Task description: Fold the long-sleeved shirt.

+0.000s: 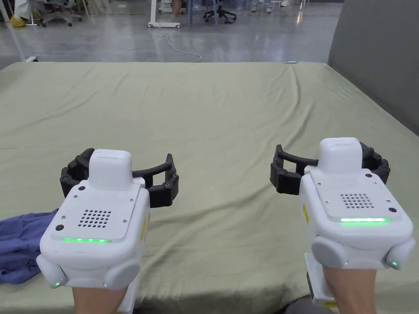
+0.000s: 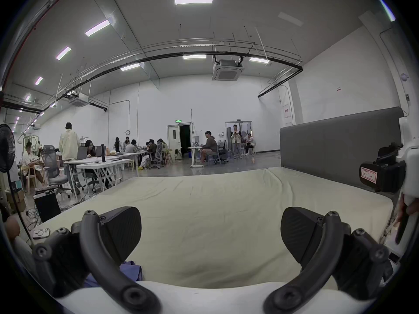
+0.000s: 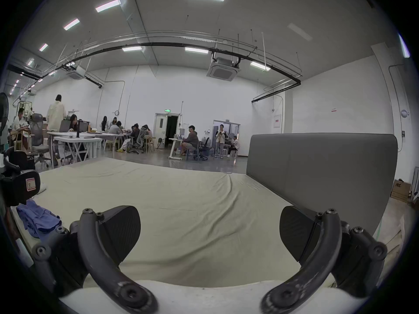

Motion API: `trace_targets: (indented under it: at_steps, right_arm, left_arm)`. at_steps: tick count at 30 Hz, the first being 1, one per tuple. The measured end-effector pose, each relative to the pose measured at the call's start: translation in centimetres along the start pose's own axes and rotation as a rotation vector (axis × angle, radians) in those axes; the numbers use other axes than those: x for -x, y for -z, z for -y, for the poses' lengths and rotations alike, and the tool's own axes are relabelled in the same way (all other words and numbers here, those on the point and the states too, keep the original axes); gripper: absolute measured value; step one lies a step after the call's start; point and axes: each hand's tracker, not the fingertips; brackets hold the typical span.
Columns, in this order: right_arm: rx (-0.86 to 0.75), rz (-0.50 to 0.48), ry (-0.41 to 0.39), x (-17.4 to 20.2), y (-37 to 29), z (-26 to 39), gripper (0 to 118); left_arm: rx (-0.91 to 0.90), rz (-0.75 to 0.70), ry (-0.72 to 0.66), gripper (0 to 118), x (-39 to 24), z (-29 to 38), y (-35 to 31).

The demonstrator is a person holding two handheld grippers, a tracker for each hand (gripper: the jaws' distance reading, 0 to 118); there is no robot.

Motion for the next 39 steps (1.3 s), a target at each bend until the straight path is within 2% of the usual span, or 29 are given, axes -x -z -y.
trace_targets:
  at_steps: [4, 13, 20, 23, 26, 28, 31, 35, 37, 39]
  right_arm:
    - [0.006, -0.038, 0.022, -0.1, -0.1, 0.0, 118]
    - [0.012, -0.02, 0.025, 0.0, 0.0, 0.3, 118]
    - [0.055, 0.04, 0.162, -0.3, 0.3, -0.3, 118]
    - [0.055, -0.022, 0.181, -0.7, -0.2, -0.6, 118]
    - [0.082, -0.111, 0.244, -1.1, -0.4, -1.1, 118]
    - [0.095, -0.099, 0.225, -0.9, -0.5, -1.6, 118]
    - [0.103, -0.104, 0.122, -0.2, -0.6, -1.4, 118]
    - [0.128, -0.099, 0.116, 0.3, -0.4, -0.8, 118]
    - [0.142, -0.048, 0.099, 0.8, -0.2, -0.5, 118]
    - [0.089, -0.006, 0.081, 1.1, -0.1, -0.2, 118]
  left_arm:
    - [0.003, 0.0, -0.006, 118, 0.1, 0.1, 0.1]
    - [0.004, 0.0, 0.002, 118, 0.0, 0.3, 0.0]
    - [0.01, -0.003, -0.005, 118, 0.2, 0.5, -0.2]
    - [0.013, -0.008, 0.002, 118, 0.1, 0.5, -0.3]
    - [0.014, -0.008, -0.002, 118, 0.2, 0.6, -0.2]
    - [0.014, -0.009, -0.002, 118, 0.3, 0.5, -0.2]
    - [0.009, -0.009, -0.001, 118, 0.2, 0.5, -0.2]
    - [0.012, -0.005, 0.0, 118, 0.1, 0.6, -0.2]
    - [0.019, -0.002, 0.004, 118, 0.0, 0.6, -0.1]
    - [0.02, -0.004, 0.014, 118, 0.0, 0.7, -0.2]
